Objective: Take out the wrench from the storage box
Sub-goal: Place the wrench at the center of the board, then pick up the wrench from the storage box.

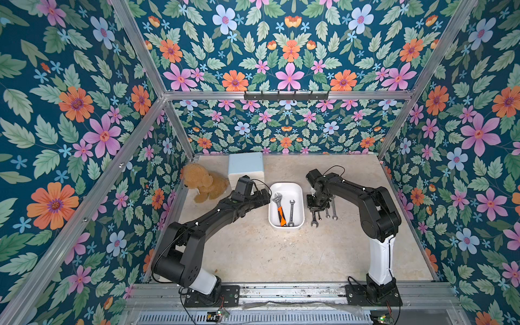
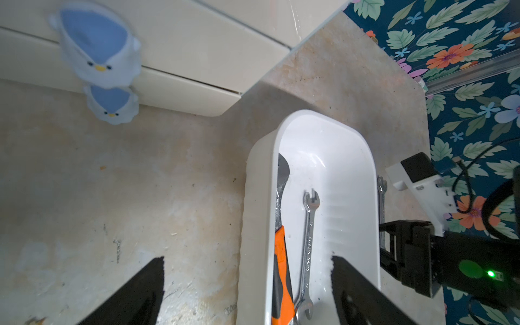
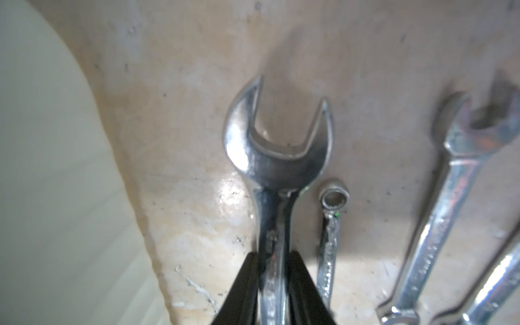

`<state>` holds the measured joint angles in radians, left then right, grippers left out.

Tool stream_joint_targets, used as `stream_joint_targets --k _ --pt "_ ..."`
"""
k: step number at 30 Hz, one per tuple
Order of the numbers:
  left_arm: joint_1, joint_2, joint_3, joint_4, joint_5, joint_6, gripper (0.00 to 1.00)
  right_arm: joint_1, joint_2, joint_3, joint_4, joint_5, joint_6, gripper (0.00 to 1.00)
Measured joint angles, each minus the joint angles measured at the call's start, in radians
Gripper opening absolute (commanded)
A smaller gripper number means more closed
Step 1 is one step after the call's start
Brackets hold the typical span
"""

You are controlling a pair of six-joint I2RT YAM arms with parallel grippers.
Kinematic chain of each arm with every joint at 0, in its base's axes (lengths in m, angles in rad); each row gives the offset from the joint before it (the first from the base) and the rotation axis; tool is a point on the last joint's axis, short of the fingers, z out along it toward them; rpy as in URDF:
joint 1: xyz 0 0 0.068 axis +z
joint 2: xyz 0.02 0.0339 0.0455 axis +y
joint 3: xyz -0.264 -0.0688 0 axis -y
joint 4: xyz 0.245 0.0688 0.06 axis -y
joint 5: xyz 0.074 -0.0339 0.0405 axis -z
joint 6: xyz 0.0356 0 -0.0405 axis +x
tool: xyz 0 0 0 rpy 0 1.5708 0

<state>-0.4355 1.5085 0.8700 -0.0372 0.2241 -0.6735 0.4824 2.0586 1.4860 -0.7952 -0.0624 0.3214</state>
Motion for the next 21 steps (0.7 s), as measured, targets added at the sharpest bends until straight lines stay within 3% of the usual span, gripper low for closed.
stream_joint_targets --k 4,10,15,21 --pt "0.0 -0.012 -0.02 0.003 -0.011 0.0 0.95 0.0 -0.013 0.006 -0.02 0.014 0.011 0.31" --pt "0.0 -0.03 -0.034 0.007 -0.015 0.0 0.94 0.006 -0.153 0.01 -0.053 0.04 0.055 0.22" --pt "0.002 -0.016 -0.043 0.005 -0.015 -0.003 0.94 0.118 -0.278 0.031 -0.06 0.097 0.186 0.22" --pt "0.003 -0.013 -0.034 0.001 -0.01 -0.002 0.95 0.257 -0.142 0.159 -0.067 0.151 0.337 0.27"
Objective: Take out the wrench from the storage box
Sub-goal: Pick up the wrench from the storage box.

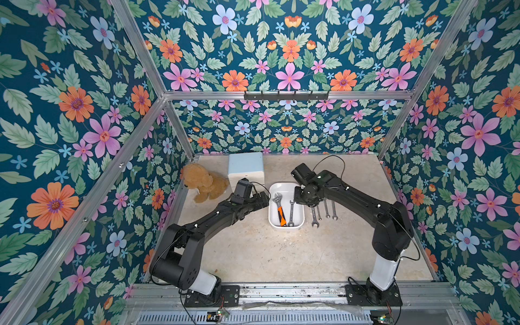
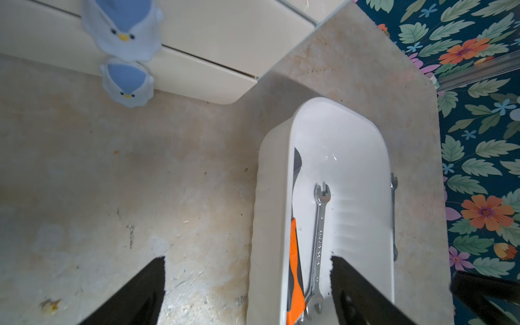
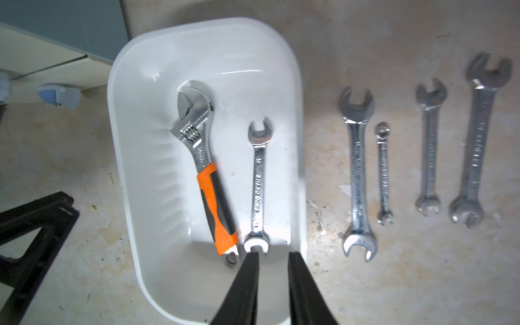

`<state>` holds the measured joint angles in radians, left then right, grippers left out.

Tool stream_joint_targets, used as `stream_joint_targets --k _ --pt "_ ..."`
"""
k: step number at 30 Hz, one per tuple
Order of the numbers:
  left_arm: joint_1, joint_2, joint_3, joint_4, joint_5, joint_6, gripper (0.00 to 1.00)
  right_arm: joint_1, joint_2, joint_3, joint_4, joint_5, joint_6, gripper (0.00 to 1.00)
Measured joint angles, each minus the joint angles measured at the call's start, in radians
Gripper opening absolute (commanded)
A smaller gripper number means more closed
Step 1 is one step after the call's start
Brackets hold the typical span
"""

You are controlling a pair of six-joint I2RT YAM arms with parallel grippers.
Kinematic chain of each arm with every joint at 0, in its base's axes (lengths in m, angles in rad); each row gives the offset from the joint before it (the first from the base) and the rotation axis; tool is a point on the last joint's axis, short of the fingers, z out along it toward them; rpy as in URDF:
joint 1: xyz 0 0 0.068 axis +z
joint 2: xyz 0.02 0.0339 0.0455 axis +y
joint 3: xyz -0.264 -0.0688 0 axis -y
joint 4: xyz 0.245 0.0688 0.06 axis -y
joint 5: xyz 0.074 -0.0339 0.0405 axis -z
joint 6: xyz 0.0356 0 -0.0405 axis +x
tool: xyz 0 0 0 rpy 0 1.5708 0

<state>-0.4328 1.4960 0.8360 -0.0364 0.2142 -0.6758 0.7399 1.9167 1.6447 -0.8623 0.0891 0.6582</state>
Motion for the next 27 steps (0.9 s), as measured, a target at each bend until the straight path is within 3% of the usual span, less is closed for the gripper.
stream_joint_targets --k 7,17,27 --pt "0.0 0.0 -0.012 -0.009 0.0 0.006 0.95 0.008 0.203 0.129 -0.064 0.005 0.054 0.33" --pt "0.0 0.002 -0.012 -0.009 -0.001 0.014 0.96 0.01 0.324 0.18 -0.071 -0.037 0.055 0.34" --pt "0.0 0.011 -0.012 -0.008 -0.002 0.014 0.96 0.01 0.369 0.204 -0.095 -0.019 0.027 0.14"
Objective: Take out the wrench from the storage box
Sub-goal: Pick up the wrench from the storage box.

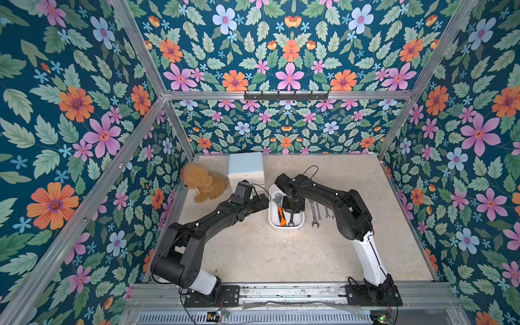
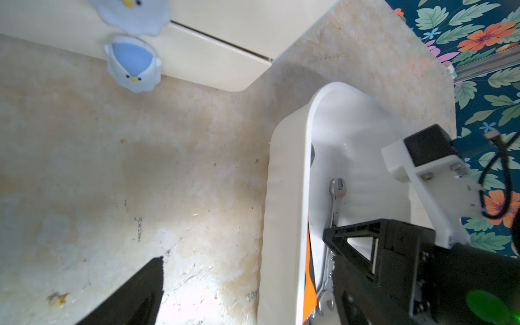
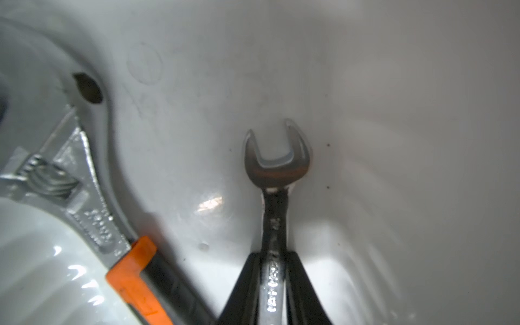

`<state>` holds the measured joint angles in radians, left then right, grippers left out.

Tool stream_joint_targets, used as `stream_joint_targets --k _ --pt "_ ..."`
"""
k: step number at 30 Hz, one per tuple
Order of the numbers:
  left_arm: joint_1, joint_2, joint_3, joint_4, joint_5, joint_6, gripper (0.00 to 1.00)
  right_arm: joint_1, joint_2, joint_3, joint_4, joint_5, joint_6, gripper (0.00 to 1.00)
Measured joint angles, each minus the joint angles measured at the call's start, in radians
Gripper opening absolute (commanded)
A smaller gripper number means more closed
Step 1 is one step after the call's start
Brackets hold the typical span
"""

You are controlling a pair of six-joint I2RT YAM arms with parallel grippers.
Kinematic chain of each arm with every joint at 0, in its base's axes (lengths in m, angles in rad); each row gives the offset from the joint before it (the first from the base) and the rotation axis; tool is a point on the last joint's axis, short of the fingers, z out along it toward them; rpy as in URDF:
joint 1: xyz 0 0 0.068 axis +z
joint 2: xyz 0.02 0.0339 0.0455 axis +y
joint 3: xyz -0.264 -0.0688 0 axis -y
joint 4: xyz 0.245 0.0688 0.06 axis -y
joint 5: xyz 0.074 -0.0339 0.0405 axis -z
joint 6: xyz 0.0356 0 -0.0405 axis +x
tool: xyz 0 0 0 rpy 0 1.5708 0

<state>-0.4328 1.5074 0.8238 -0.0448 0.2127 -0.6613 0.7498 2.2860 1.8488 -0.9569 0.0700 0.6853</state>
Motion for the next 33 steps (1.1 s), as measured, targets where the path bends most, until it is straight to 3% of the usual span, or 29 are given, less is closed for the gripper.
stream_joint_targets --k 7,12,16,21,33 --pt "0.0 0.002 0.003 0.0 0.0 0.002 0.96 -0.014 0.04 0.07 -0.031 0.011 -0.08 0.14" --pt "0.0 0.002 0.004 0.0 -0.003 0.007 0.96 -0.031 0.055 0.1 -0.033 0.008 -0.143 0.2" --pt "0.0 0.003 0.005 0.0 -0.005 0.007 0.96 -0.035 0.047 0.086 -0.02 0.008 -0.163 0.26" --pt "0.0 0.008 0.005 0.0 -0.006 0.007 0.96 -0.037 0.017 0.026 0.02 -0.002 -0.155 0.27" --pt "0.001 0.008 0.005 0.0 -0.007 0.007 0.96 -0.031 0.001 -0.05 0.084 0.016 -0.103 0.11"
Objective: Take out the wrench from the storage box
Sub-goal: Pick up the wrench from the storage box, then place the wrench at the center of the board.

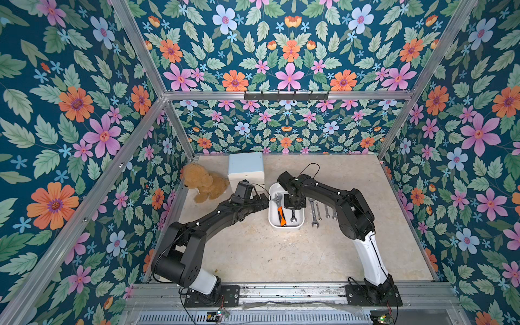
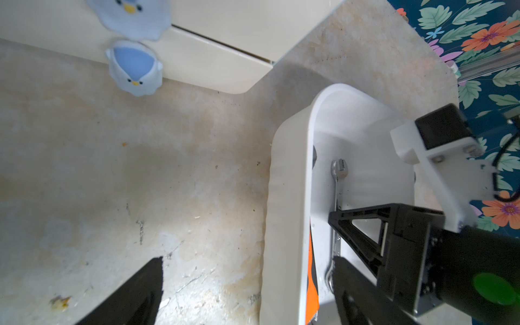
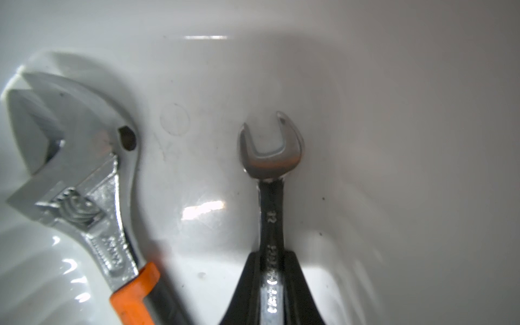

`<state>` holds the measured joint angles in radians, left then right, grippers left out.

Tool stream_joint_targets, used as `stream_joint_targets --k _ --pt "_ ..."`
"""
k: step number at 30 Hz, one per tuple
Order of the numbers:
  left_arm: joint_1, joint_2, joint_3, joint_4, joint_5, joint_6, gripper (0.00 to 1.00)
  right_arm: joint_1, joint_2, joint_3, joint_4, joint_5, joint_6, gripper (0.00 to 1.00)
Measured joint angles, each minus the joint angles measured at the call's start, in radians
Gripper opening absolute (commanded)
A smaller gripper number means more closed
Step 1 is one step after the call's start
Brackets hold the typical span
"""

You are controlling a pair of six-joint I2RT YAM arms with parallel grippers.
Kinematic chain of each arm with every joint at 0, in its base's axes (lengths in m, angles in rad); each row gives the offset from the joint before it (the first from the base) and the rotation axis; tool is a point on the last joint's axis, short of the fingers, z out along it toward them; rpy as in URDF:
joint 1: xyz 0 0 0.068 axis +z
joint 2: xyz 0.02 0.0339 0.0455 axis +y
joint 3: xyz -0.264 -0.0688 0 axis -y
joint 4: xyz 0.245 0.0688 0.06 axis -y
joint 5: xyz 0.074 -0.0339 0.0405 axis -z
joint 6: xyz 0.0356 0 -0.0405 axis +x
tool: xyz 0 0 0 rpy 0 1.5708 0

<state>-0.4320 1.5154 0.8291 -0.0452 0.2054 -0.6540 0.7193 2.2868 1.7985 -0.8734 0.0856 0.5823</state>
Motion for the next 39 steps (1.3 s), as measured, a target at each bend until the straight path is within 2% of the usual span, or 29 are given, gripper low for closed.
stream_joint_targets --k 22,39 --pt "0.002 0.0 0.0 0.0 -0.003 0.0 0.96 -0.001 0.049 0.254 -0.17 0.0 -0.053 0.09" --pt "0.005 -0.008 0.016 -0.013 -0.015 0.0 0.96 -0.009 -0.035 0.348 -0.257 0.026 -0.11 0.09"
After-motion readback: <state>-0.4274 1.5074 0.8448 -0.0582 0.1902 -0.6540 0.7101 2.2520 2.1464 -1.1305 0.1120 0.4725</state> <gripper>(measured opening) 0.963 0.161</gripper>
